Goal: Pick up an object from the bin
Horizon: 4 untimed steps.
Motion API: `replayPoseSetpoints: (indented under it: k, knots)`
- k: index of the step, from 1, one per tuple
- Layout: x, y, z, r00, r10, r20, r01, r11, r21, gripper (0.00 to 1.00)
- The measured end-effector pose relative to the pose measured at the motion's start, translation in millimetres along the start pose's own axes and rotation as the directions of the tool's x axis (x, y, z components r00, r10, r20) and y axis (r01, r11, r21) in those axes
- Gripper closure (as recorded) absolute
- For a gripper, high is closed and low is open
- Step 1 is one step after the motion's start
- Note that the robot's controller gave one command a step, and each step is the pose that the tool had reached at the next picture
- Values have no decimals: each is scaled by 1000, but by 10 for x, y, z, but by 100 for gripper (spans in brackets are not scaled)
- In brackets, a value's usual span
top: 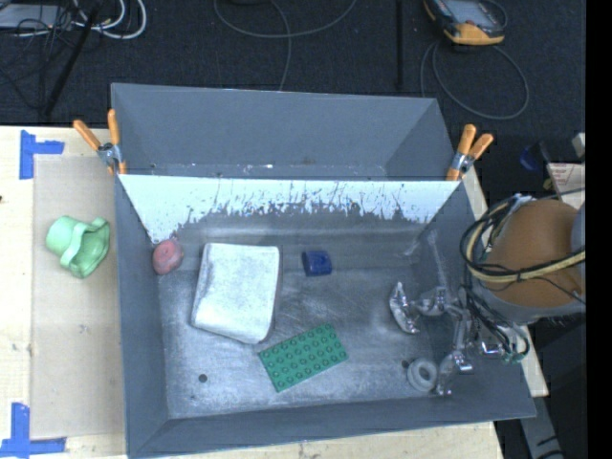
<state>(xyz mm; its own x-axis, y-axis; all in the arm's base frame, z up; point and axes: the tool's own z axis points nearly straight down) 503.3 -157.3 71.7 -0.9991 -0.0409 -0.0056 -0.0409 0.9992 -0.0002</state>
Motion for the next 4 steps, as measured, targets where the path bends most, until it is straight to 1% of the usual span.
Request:
replayPoseSetpoints:
  k: [1, 2, 3, 4]
  knots:
    - [153, 154, -27, 977, -212, 22, 211, 977, 9, 0]
    - [207, 144, -19, 977, -215, 1, 215, 977, 2, 100]
    - [79, 160, -1610, 871, -492, 1, 492, 871, 2, 100]
    - [94, 159, -1575, 873, -488, -4, 488, 873, -4, 0]
